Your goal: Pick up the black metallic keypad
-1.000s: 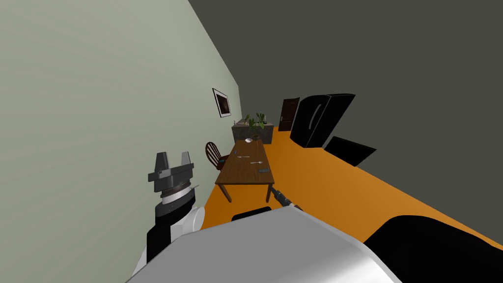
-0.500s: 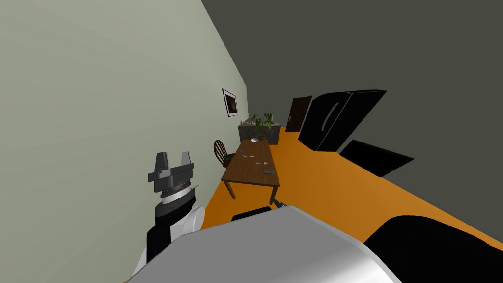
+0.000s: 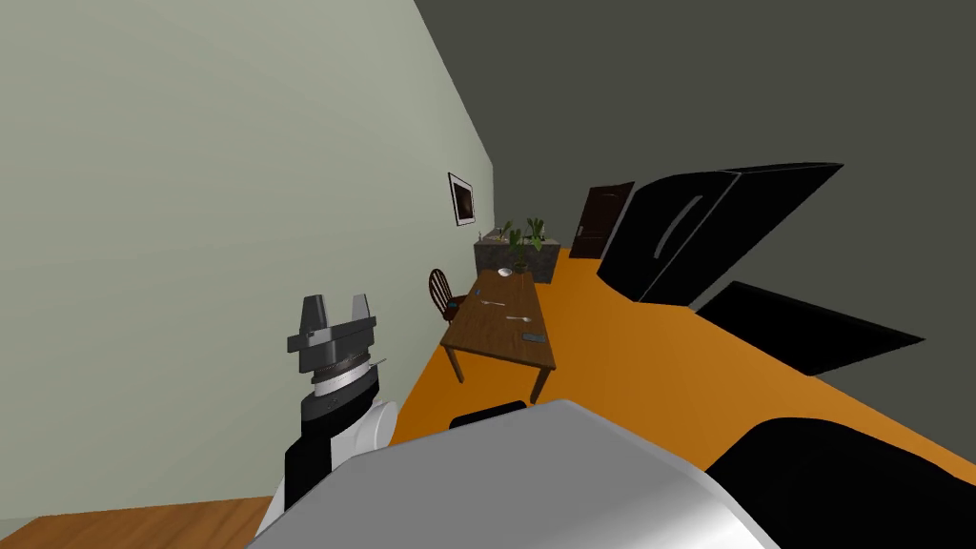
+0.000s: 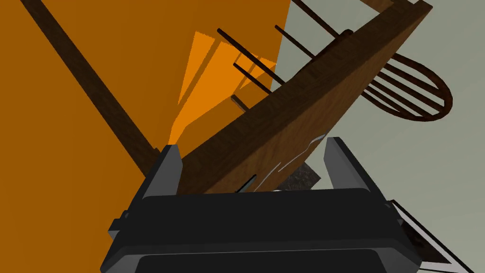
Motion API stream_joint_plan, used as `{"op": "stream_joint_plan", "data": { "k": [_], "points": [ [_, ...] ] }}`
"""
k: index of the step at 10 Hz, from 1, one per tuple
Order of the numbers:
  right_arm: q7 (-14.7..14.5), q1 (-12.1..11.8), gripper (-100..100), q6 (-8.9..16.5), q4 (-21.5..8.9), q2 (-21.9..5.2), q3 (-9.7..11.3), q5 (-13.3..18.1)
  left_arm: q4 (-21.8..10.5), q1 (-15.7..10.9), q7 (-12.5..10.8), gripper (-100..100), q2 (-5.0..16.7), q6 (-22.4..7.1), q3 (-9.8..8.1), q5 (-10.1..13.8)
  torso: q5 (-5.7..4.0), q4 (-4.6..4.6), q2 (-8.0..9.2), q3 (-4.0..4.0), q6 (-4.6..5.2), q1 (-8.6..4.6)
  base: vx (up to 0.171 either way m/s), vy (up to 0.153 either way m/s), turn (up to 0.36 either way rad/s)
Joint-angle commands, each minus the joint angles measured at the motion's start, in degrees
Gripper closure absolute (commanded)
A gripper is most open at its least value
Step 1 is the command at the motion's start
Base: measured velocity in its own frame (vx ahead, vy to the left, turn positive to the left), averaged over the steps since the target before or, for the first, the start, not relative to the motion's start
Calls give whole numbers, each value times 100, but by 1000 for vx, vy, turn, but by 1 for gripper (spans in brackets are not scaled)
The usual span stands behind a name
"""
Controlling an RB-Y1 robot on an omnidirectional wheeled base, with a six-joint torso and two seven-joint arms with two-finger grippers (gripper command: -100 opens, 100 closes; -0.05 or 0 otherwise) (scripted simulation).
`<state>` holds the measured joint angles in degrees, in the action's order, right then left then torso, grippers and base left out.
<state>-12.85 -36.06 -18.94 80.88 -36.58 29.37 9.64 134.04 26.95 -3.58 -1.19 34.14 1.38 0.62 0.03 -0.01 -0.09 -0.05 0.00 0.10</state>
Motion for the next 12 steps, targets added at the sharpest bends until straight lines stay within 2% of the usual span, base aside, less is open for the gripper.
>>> {"op": "stream_joint_plan", "data": {
  "k": [1,2,3,4,5,6,7,8,9,10,11,12],
  "points": [
    [-43,-14,-100,60,-198,-159,118,13,0,0,0,0,0,0,0,0,0,0,0,0,0,0,21,26,187],
    [-178,10,-100,19,-419,-335,347,66,0,1,0,0,0,0,-1,0,1,0,1,0,4,-3,25,35,365],
    [-178,10,-100,19,-579,-335,347,66,0,0,0,0,0,0,0,0,0,0,0,0,0,0,23,22,180],
    [-315,43,-100,-29,-800,-498,571,120,0,1,0,0,0,0,-1,0,0,0,1,0,5,-3,27,39,333],
    [-315,43,-100,-29,-956,-498,571,120,0,0,0,0,0,0,0,0,1,0,-1,-1,0,0,25,25,205],
    [-454,85,-100,-82,-1208,-650,789,175,0,1,0,0,0,0,-1,0,1,0,1,0,6,-2,29,34,394],
    [-454,85,-100,-82,-1319,-650,789,175,0,0,0,0,0,0,0,0,1,0,-1,0,0,1,26,18,179],
    [-593,132,-100,-141,-1539,-792,999,230,0,1,0,0,0,0,-1,0,0,0,0,0,7,-3,33,26,337],
    [-593,132,-100,-141,-1703,-792,999,230,0,0,0,0,0,0,0,0,0,0,-3,-2,0,-3,35,18,191],
    [-593,132,-100,-141,-1703,-792,999,230,0,1,0,0,0,0,-1,0,1,-1,-3,-2,6,-4,16,9,-24],
    [-732,183,-100,-204,-1900,-926,1200,284,0,2,0,0,0,0,-1,0,-1,1,4,2,10,-4,24,38,316],
    [-732,183,-100,-204,-2057,-926,1200,284,0,0,0,0,0,0,0,0,2,1,1,1,1,2,30,21,218]
  ]
}}
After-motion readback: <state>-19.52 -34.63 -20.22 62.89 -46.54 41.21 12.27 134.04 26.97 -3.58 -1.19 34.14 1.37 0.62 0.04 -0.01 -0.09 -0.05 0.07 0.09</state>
